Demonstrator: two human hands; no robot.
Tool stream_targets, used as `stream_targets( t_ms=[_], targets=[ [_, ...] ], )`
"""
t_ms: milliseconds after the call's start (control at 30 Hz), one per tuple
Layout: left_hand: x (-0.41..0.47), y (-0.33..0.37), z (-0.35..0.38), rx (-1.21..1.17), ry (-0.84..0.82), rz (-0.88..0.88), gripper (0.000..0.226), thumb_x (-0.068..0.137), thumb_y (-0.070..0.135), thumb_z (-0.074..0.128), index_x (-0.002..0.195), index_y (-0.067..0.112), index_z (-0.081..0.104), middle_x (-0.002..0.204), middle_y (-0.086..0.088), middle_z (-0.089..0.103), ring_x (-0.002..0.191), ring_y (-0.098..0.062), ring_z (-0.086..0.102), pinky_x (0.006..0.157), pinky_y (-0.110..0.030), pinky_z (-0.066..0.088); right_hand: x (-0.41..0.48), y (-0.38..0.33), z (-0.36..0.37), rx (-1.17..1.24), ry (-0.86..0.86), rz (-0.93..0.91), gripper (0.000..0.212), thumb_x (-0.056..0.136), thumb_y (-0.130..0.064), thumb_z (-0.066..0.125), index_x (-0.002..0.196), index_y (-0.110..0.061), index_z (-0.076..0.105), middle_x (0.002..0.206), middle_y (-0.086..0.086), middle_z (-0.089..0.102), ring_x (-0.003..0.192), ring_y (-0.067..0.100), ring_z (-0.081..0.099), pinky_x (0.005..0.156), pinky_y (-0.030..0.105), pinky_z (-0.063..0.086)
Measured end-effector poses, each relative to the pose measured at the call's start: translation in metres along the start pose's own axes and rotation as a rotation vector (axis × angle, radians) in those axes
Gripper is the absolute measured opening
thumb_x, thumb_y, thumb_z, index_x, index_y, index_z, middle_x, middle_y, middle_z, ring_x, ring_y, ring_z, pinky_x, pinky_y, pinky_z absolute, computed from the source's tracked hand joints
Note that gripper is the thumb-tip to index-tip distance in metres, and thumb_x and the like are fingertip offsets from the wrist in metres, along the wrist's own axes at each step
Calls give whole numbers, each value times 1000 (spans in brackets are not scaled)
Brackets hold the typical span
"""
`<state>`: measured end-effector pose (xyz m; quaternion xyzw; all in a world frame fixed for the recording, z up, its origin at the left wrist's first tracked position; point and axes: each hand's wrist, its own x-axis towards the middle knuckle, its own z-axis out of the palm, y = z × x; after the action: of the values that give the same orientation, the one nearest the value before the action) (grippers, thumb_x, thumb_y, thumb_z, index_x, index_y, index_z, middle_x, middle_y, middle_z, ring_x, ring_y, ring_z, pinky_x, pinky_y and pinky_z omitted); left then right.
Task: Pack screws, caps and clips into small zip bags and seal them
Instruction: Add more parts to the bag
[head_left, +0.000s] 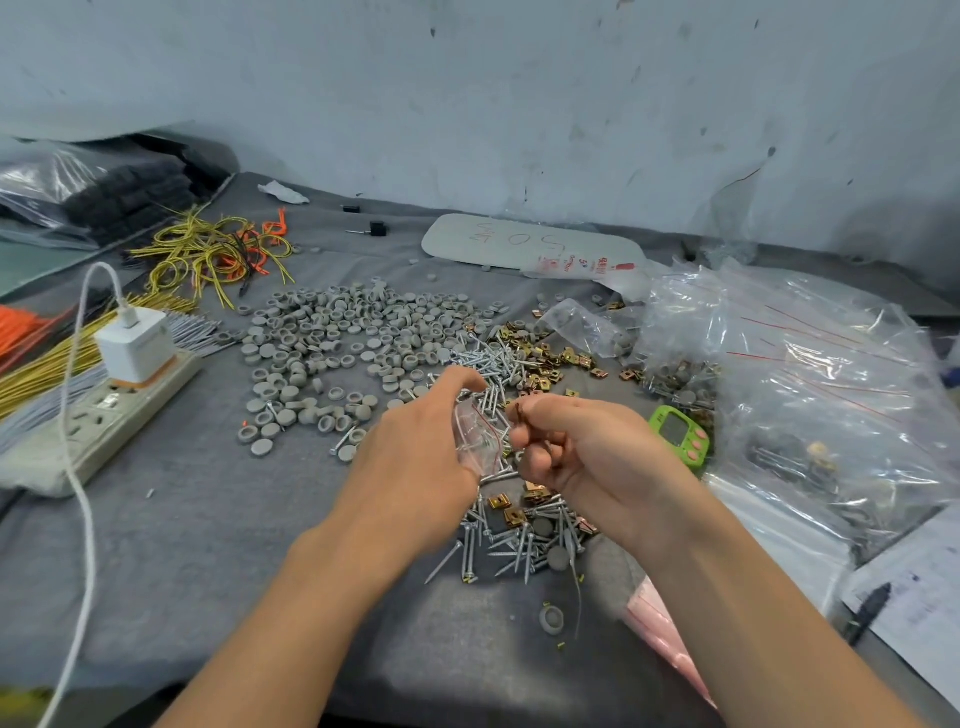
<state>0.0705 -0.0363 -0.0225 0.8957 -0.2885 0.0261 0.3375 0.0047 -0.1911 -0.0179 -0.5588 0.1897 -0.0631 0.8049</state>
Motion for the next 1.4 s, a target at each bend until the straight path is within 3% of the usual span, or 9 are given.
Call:
stream_targets(
  t_ms=[100,233,433,833,1033,1167,1300,1400],
  targets=[
    [-1,0,0,-22,-17,12,60,82,26,80,118,55,41,88,12,65,85,-13,61,76,-42,57,1,4,5,-221,34,-95,17,101,-9,61,89,-3,70,52,5,44,43,12,32,43,22,30],
    [0,-1,-2,-50,-23,28,64,78,30,84,118,55,42,89,12,68,80,-6,63,74,-40,58,3,6,14,-38,-21,-16,21,105,-10,52,92,-3,67,52,3,27,42,13,20,44,26,23],
    [1,-6,-5,-39,-2,45,64,77,27,83,117,55,43,84,11,68,77,-6,63,75,-40,56,5,7,16,48,-60,32,34,105,-7,49,76,-8,67,49,1,27,41,13,19,47,28,19],
    [1,-12,-7,-19,-2,64,53,78,36,80,116,50,45,89,12,70,85,-15,65,77,-38,55,4,10,26,-51,-115,18,22,107,-7,45,90,-5,60,47,0,29,39,11,21,46,26,23],
    [2,-17,-7,-5,22,55,50,76,32,82,111,51,51,89,18,68,82,-5,59,70,-26,43,14,22,32,-356,66,-178,36,103,-17,59,70,-19,72,45,-11,45,42,8,36,45,22,31],
    [3,-19,-7,-44,26,56,39,80,40,78,109,52,54,90,20,69,84,-6,61,71,-25,43,14,24,30,-593,158,-370,31,100,-25,66,73,-35,77,49,-14,56,42,1,39,42,13,33],
    [2,-17,-7,-28,21,55,39,81,37,77,110,50,54,91,18,70,83,-9,62,72,-30,48,13,24,28,-667,196,-462,25,98,-24,68,75,-26,77,48,-17,57,41,0,45,42,10,31],
    [3,-13,-7,0,-11,54,35,82,33,74,108,46,54,91,14,70,80,-15,61,70,-33,47,8,24,34,-672,105,-482,18,96,-19,70,84,-24,82,69,-14,74,61,1,66,57,14,48]
  ],
)
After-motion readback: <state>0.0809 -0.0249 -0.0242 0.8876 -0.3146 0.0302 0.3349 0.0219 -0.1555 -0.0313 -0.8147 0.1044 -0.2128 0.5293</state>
